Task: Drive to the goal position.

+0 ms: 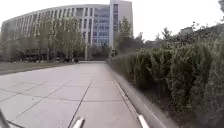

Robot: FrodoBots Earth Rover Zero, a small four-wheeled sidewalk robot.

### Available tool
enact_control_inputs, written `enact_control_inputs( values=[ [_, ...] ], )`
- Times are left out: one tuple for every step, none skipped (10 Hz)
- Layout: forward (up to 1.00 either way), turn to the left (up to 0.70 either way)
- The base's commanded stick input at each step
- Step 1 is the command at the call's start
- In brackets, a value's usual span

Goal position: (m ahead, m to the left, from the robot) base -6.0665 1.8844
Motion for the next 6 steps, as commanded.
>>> enact_control_inputs(
  values=[
    [0.04, 0.00],
    [0.04, 0.00],
    [0.04, 0.00],
    [0.04, 0.00],
    [0.04, 0.00],
    [0.04, 0.00]
  ],
)
